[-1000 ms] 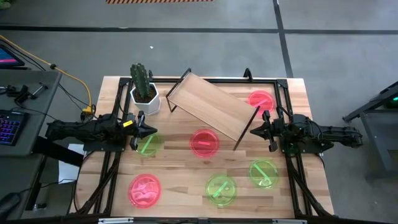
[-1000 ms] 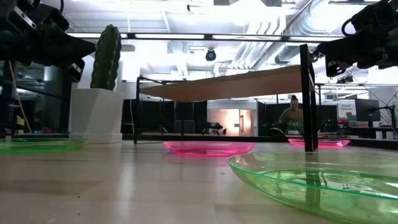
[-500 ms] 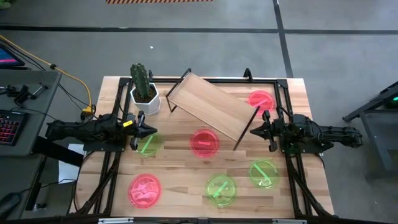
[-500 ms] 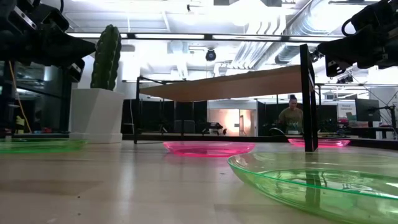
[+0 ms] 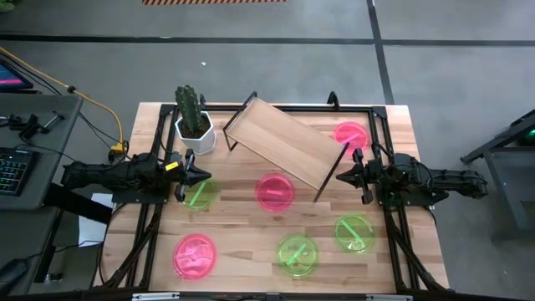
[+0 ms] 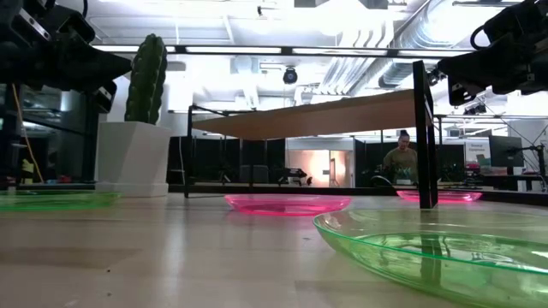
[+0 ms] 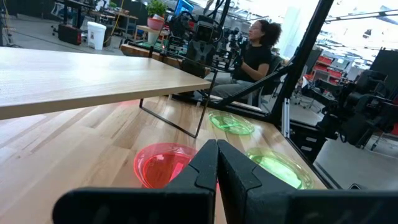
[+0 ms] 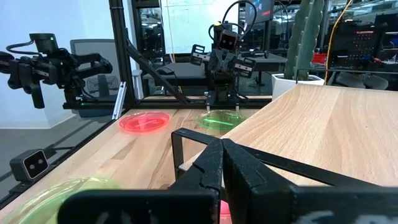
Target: Place and stack plates onto a shelf
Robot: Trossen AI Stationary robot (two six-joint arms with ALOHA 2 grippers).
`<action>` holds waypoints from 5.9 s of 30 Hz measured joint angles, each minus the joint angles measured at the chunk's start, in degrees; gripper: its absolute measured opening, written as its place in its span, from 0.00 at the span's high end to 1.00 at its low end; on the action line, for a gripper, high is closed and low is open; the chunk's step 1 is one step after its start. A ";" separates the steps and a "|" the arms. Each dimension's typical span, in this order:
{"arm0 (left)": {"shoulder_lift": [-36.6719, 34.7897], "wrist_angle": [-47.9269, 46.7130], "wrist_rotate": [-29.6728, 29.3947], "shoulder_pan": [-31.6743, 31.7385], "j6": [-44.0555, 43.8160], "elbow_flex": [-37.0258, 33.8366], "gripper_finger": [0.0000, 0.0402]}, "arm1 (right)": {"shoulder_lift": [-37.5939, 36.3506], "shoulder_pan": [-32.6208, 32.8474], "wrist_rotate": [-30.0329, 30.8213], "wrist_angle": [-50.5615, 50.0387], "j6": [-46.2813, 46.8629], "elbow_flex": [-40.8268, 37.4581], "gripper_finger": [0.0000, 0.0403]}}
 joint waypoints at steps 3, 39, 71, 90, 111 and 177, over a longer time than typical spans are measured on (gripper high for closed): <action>0.01 0.02 0.00 0.00 0.00 -0.01 1.00 | -0.02 -0.02 0.02 0.01 0.02 0.00 1.00; 0.00 0.02 0.02 0.00 0.00 0.01 1.00 | 0.00 -0.02 0.28 0.00 0.02 -0.02 1.00; 0.00 0.01 0.00 -0.01 0.00 0.01 1.00 | 0.00 0.00 0.04 0.01 0.01 -0.01 1.00; 0.02 0.00 0.00 -0.01 0.00 0.01 1.00 | -0.01 -0.02 0.35 0.01 0.02 -0.01 1.00; 0.02 0.00 0.00 0.00 0.00 0.01 1.00 | 0.13 -0.02 2.00 7.06 4.10 -0.02 1.00; 0.02 0.00 0.00 0.00 0.00 0.00 1.00 | 64.15 -44.59 24.31 -33.10 87.58 22.16 0.50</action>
